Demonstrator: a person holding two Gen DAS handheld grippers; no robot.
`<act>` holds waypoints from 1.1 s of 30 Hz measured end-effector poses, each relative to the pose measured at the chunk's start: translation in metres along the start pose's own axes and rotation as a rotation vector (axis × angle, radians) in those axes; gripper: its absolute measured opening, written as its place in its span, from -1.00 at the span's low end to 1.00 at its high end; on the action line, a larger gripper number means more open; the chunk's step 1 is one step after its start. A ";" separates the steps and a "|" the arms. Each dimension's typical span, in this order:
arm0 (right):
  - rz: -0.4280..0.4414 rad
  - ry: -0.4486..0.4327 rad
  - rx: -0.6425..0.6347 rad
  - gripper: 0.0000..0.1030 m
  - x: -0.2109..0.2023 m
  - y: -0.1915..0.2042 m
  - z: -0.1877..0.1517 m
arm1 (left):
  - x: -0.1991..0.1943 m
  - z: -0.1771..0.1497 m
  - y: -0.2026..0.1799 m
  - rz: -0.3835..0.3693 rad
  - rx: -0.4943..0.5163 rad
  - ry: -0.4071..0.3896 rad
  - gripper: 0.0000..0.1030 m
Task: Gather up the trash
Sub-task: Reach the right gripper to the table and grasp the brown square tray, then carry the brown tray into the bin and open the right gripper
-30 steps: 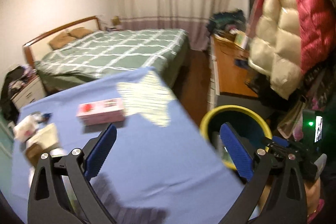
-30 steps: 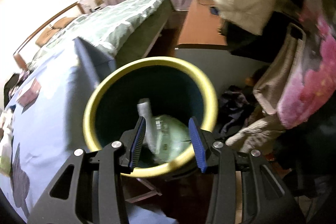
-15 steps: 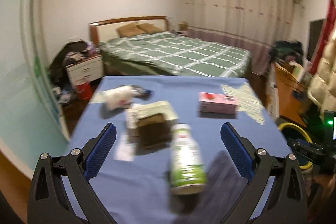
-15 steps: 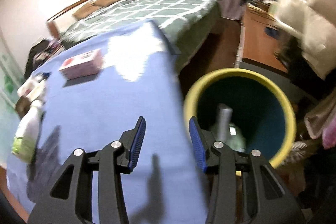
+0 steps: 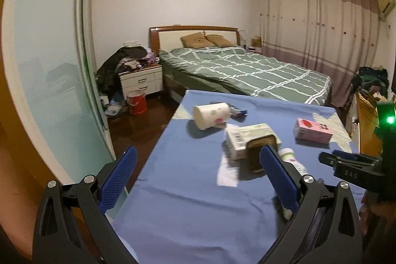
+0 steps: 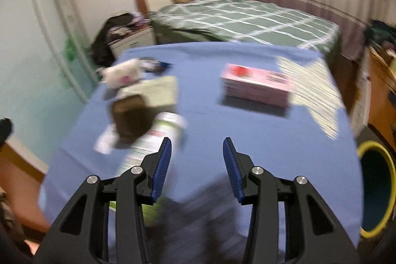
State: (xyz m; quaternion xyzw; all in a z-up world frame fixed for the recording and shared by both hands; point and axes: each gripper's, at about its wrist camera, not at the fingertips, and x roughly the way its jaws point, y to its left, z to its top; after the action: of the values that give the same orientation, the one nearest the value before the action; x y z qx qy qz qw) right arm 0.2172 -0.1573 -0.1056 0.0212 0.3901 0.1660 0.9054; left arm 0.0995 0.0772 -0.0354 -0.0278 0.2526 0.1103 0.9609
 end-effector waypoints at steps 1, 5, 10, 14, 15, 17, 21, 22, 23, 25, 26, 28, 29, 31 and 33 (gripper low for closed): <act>0.030 0.005 -0.017 -0.11 0.004 0.011 0.003 | 0.000 -0.001 0.006 0.004 -0.007 0.000 0.90; 0.077 0.028 -0.095 0.04 0.024 0.050 0.017 | -0.001 0.000 0.012 0.010 -0.012 -0.003 0.90; 0.079 0.100 -0.207 0.40 0.052 0.087 0.031 | -0.001 -0.002 0.014 0.013 -0.017 0.005 0.90; 0.030 0.143 -0.243 0.52 0.073 0.104 0.045 | 0.000 -0.002 0.013 0.005 -0.015 0.014 0.90; 0.027 0.149 -0.246 0.53 0.075 0.105 0.045 | 0.000 -0.002 0.012 0.004 -0.013 0.015 0.90; 0.029 0.179 -0.239 0.53 0.086 0.110 0.051 | 0.002 -0.002 0.009 0.000 -0.008 0.018 0.90; 0.024 0.219 -0.219 0.54 0.100 0.105 0.055 | 0.003 -0.002 0.007 -0.006 -0.004 0.027 0.90; 0.024 0.226 -0.214 0.53 0.104 0.103 0.055 | 0.004 -0.002 0.006 -0.007 -0.003 0.030 0.90; 0.025 0.230 -0.212 0.53 0.106 0.102 0.055 | 0.004 -0.001 0.006 -0.007 -0.002 0.031 0.90; 0.035 0.242 -0.196 0.28 0.109 0.098 0.054 | 0.005 -0.001 0.005 -0.007 -0.001 0.034 0.90; 0.041 0.239 -0.189 0.28 0.108 0.097 0.054 | 0.006 -0.002 0.005 -0.008 -0.001 0.035 0.90; 0.046 0.204 -0.178 0.26 0.100 0.093 0.054 | 0.007 -0.003 0.004 -0.008 0.000 0.038 0.90; 0.048 0.195 -0.175 0.26 0.100 0.092 0.054 | 0.008 -0.003 0.003 -0.008 0.001 0.039 0.90; 0.071 0.158 -0.145 0.26 0.087 0.086 0.056 | 0.010 -0.003 0.001 -0.011 0.004 0.041 0.90; 0.082 0.125 -0.124 0.26 0.076 0.080 0.059 | 0.009 -0.003 0.000 -0.017 0.008 0.042 0.90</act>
State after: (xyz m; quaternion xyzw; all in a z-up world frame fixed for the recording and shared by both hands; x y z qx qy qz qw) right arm 0.2855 -0.0522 -0.1045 -0.0291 0.4335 0.2274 0.8715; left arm 0.1058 0.0791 -0.0426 -0.0288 0.2729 0.1004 0.9564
